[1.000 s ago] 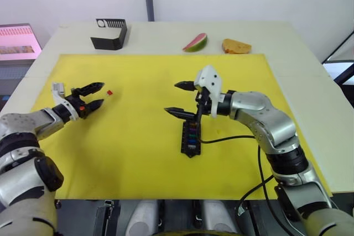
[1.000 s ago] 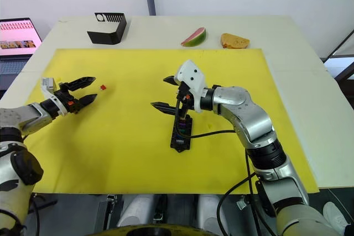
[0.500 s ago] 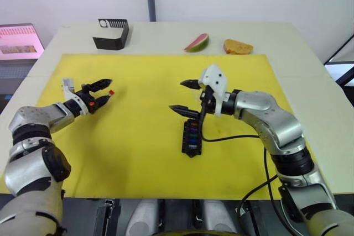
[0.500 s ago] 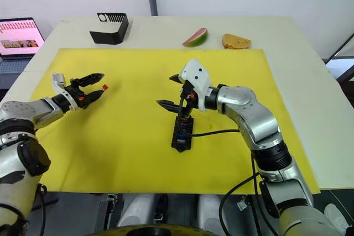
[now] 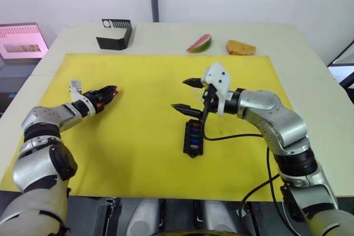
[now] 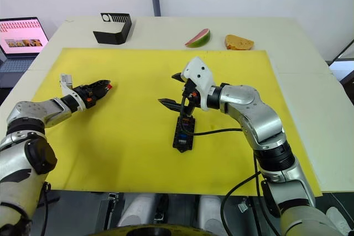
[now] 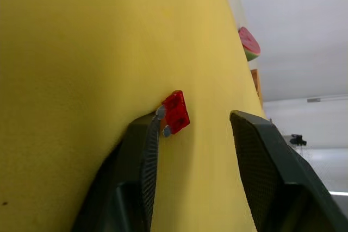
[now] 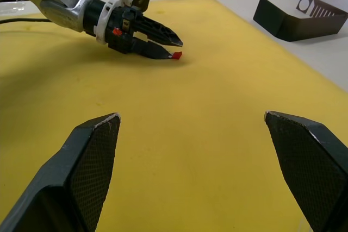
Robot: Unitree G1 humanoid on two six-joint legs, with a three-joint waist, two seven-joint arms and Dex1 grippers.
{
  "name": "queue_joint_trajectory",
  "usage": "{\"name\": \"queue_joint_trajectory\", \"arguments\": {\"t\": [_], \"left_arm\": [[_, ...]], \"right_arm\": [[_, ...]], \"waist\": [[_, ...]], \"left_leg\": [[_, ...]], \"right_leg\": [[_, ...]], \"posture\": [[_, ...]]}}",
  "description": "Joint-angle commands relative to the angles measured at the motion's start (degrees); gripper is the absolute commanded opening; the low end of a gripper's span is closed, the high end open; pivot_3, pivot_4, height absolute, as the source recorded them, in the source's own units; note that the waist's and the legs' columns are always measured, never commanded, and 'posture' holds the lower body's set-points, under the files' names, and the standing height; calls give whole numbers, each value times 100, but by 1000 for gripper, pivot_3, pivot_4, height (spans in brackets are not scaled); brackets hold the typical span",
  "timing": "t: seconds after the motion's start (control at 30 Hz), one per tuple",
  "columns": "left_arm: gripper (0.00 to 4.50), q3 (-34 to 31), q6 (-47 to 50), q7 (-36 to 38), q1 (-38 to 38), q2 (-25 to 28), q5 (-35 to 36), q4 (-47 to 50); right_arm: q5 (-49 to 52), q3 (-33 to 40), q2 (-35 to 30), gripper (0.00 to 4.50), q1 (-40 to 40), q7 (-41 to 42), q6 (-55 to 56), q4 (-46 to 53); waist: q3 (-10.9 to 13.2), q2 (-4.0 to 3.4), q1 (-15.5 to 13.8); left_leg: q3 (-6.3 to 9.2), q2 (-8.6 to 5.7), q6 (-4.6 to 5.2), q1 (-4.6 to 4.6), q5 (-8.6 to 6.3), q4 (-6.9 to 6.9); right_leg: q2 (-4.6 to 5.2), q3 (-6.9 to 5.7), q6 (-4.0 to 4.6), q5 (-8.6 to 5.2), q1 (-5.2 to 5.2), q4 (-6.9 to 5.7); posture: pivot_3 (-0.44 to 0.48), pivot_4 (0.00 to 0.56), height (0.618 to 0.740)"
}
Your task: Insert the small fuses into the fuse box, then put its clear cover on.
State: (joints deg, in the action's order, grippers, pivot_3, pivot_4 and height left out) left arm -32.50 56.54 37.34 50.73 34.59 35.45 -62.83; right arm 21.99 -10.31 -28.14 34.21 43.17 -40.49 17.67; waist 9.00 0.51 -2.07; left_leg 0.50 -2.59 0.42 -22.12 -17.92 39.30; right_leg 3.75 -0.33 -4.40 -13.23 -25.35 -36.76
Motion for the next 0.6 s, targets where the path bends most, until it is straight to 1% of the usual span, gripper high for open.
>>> {"name": "queue_joint_trajectory", "arguments": {"t": [0.03, 0.07, 0.1, 0.27, 0.4, 0.5, 0.53, 0.6], "left_arm": [[728, 110, -29, -27, -92, -116, -112, -40], [146, 127, -40, 0, -105, -117, -119, -2], [62, 126, -68, 9, -118, -118, -117, 45], [62, -22, 57, -16, -124, -64, 28, 316], [62, -57, 568, 62, -170, -103, 282, 1000], [62, -161, 1305, -13, -256, -327, 810, 2240], [62, -256, 1681, -109, -289, -527, 1170, 2880], [62, -407, 2194, -311, -374, -870, 1675, 3787]], "right_arm": [[92, 142, -47, 4500, 35, 22, 17, 262], [92, 142, -50, 4500, 38, 20, 14, 261], [88, 145, -56, 4500, 45, 18, 15, 256], [93, 188, -119, 4500, 80, 34, 15, 255], [187, 314, -187, 4500, 103, 11, -59, 290], [505, 615, -103, 4500, 68, -131, -338, 362], [891, 916, 159, 4500, 71, -362, -652, 372], [1538, 1360, 608, 4500, 85, -747, -1178, 407]], "waist": [[0, 0, 6], [0, 0, 11], [0, 0, 15], [0, 0, 57], [2, 4, 81], [6, 10, 112], [9, 15, 124], [9, 23, 148]], "left_leg": [[0, 0, 0, 0, 0, 0], [0, 0, 0, 0, 0, 0], [0, 0, 0, 0, 0, 0], [0, 1, 0, 0, 0, -2], [1, 1, -1, -5, 0, -1], [5, 2, -1, -16, 1, -1], [9, 2, -2, -21, 1, 1], [18, 3, -2, -27, 1, 3]], "right_leg": [[0, 0, 0, 0, 0, 0], [0, 0, 0, 0, 0, 0], [0, 0, 0, 0, -1, 0], [-1, 0, 0, 0, -2, -1], [-1, 1, 0, 0, -6, -1], [0, 1, 0, 0, -10, -2], [0, 1, 0, 0, -11, -6], [0, 2, 0, 0, -13, -11]], "posture": [[0, 150, 740], [0, 150, 740], [0, 150, 740], [0, 150, 740], [0, 150, 740], [0, 150, 740], [0, 150, 740], [0, 150, 740]]}}
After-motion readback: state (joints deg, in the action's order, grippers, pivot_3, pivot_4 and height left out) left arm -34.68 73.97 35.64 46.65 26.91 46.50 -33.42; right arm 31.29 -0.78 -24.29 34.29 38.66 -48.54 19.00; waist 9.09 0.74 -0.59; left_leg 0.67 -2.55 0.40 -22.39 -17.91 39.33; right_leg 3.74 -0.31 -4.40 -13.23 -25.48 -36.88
